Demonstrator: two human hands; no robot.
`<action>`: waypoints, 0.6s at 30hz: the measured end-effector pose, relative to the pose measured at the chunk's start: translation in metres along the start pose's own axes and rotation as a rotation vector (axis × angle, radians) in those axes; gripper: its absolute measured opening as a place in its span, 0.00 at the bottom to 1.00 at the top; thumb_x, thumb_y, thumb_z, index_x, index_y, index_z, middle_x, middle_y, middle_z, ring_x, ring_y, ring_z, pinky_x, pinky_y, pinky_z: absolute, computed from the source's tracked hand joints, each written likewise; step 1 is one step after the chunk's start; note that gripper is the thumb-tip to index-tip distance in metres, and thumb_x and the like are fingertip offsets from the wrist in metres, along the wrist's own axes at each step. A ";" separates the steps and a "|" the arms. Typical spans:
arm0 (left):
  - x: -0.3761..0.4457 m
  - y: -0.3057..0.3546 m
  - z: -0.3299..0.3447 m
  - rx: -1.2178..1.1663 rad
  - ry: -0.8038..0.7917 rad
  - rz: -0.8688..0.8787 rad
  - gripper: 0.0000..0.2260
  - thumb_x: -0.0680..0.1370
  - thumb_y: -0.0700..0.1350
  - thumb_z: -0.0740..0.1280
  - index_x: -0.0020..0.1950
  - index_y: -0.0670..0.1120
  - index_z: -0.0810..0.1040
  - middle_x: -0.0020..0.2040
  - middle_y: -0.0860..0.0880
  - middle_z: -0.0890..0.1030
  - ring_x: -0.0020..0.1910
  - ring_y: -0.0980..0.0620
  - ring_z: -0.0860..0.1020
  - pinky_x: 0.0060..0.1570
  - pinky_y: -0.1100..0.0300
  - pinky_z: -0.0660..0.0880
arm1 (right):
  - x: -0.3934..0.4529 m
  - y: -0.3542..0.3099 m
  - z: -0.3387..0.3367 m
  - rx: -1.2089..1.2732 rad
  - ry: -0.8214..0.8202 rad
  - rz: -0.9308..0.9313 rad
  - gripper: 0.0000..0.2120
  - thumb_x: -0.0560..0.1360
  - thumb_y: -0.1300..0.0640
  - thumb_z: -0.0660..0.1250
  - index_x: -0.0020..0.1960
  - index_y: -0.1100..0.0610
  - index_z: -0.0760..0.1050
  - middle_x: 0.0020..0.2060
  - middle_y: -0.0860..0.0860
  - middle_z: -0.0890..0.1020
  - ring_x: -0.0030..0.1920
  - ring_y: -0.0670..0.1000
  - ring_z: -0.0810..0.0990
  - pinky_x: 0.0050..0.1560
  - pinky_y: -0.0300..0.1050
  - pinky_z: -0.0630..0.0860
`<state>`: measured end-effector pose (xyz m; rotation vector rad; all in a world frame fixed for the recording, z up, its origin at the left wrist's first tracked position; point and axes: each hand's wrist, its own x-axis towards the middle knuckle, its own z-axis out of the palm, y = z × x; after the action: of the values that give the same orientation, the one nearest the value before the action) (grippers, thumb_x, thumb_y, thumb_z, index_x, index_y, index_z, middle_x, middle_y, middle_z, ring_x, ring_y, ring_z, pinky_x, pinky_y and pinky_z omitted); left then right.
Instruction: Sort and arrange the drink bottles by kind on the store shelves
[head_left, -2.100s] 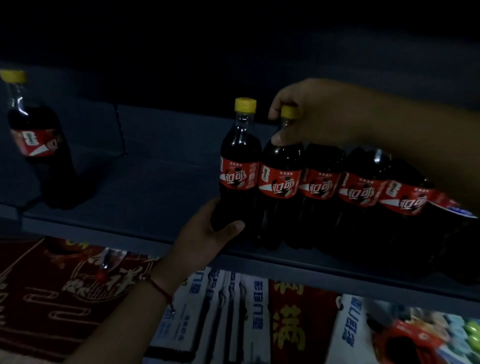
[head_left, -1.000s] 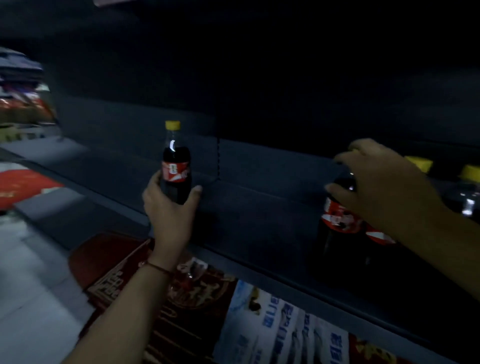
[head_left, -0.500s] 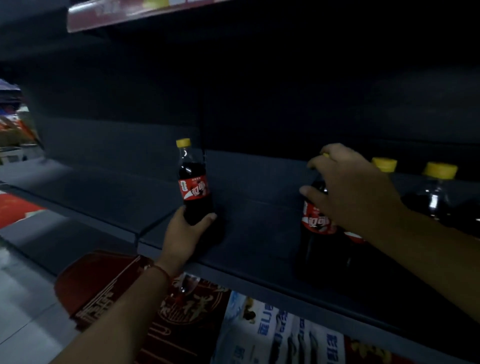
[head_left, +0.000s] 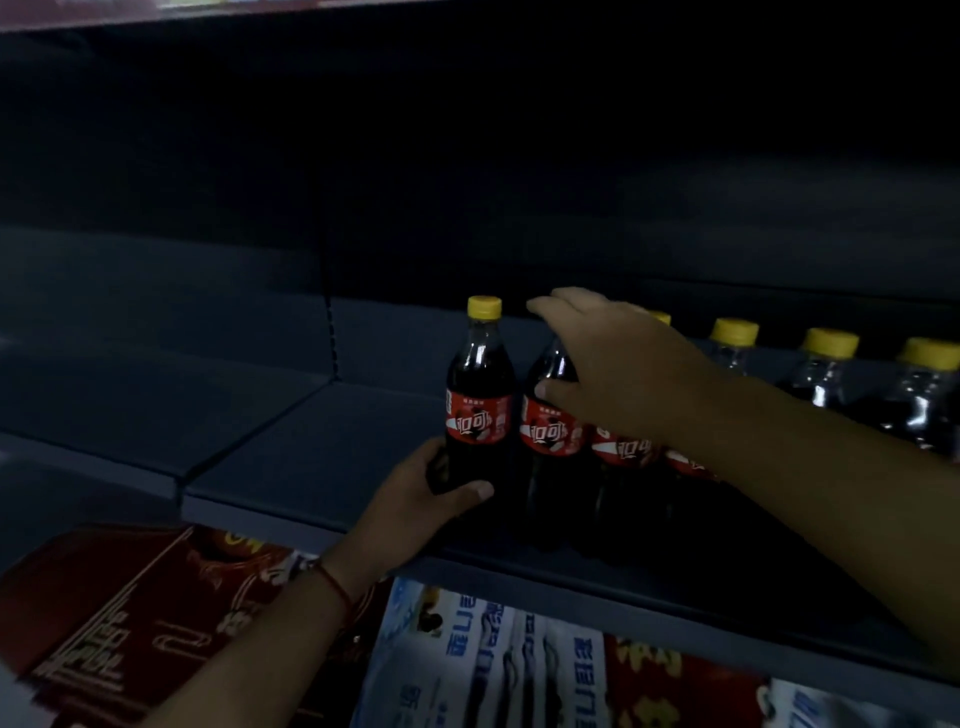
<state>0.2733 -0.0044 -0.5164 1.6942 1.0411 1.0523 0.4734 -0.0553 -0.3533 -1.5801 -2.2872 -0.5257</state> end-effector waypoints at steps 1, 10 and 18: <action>-0.002 0.001 0.000 -0.017 -0.022 -0.005 0.21 0.72 0.50 0.76 0.63 0.54 0.77 0.56 0.60 0.84 0.56 0.62 0.80 0.58 0.65 0.76 | 0.001 0.000 -0.002 0.000 -0.025 -0.001 0.36 0.74 0.47 0.69 0.77 0.53 0.57 0.73 0.53 0.65 0.72 0.52 0.64 0.69 0.46 0.62; -0.010 0.012 0.004 0.015 -0.059 0.008 0.26 0.74 0.49 0.75 0.69 0.62 0.69 0.62 0.67 0.77 0.62 0.68 0.75 0.59 0.72 0.72 | 0.001 -0.001 -0.005 0.011 -0.083 0.005 0.41 0.74 0.45 0.69 0.79 0.52 0.51 0.78 0.54 0.55 0.77 0.53 0.56 0.75 0.44 0.49; 0.014 0.122 -0.030 0.933 0.101 0.585 0.52 0.68 0.56 0.78 0.81 0.60 0.45 0.81 0.50 0.51 0.78 0.48 0.56 0.71 0.51 0.63 | -0.031 0.044 -0.055 0.209 -0.158 0.080 0.42 0.73 0.39 0.69 0.79 0.43 0.50 0.78 0.44 0.55 0.76 0.47 0.57 0.72 0.42 0.56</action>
<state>0.2736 -0.0186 -0.3911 2.8481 1.2326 1.0754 0.5279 -0.0922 -0.3131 -1.6510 -2.2921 -0.1403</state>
